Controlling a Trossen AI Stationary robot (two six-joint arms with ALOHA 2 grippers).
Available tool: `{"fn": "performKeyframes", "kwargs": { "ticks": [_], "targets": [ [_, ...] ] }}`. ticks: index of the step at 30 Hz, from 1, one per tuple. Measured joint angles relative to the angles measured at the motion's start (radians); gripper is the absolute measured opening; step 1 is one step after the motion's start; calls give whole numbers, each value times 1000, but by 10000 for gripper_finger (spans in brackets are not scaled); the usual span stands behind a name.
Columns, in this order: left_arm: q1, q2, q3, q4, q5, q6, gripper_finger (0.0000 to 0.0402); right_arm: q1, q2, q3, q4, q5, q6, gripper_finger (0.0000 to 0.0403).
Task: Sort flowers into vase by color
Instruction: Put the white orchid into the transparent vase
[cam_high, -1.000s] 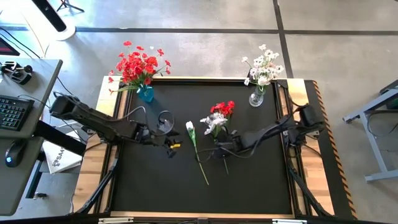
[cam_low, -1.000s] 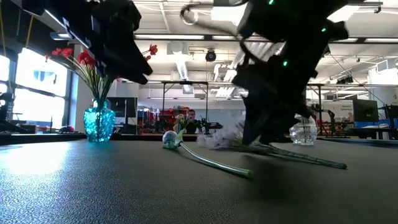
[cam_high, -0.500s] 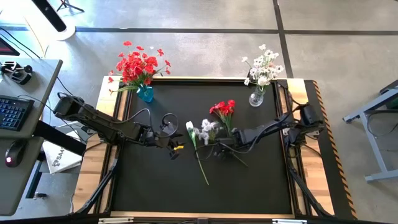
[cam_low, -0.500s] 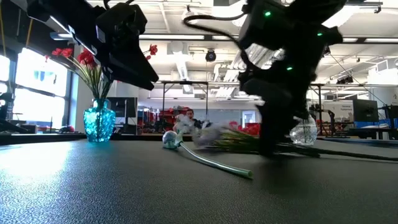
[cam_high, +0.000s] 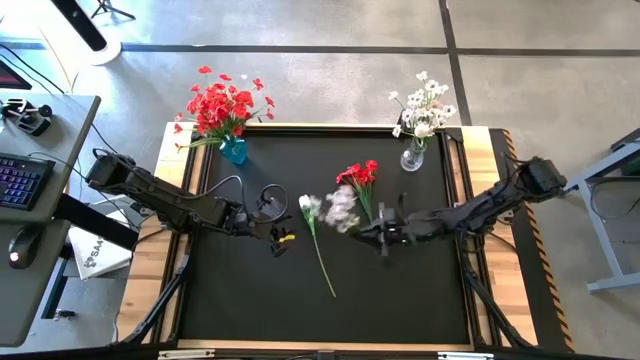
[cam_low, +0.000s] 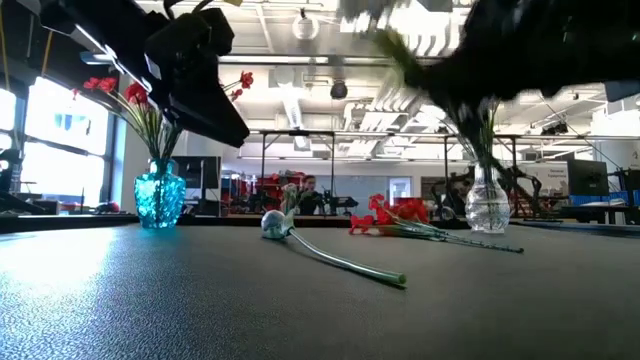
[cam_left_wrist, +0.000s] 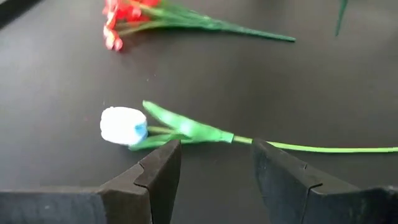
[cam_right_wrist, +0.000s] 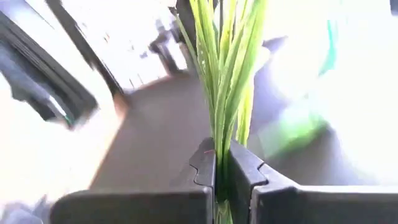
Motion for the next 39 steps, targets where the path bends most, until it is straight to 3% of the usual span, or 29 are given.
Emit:
{"fn": "performKeyframes", "kwargs": {
  "ticks": [3, 7, 14, 19, 27, 35, 39],
  "targets": [
    [2, 0, 0, 62, 17, 60, 181, 5, 3, -21, 254, 6, -199, 6],
    [16, 18, 0, 263, 95, 231, 181, 5, 3, 13, 433, -22, -407, 6],
    [63, 184, 1, 881, 247, 575, 181, 4, 13, 136, 455, -55, -629, 6],
    [106, 316, 37, 1163, 252, 646, 181, 4, 50, 197, 452, -65, -676, 6],
    [139, 436, 129, 1188, 415, 612, 180, 3, 137, 248, 454, -52, -696, 7],
    [139, 413, 135, 1065, 429, 557, 159, 14, 152, 248, 444, 1, -718, 7],
    [139, 373, 135, 946, 425, 579, 160, 40, 152, 248, 420, 79, -745, 7]
  ]
}}
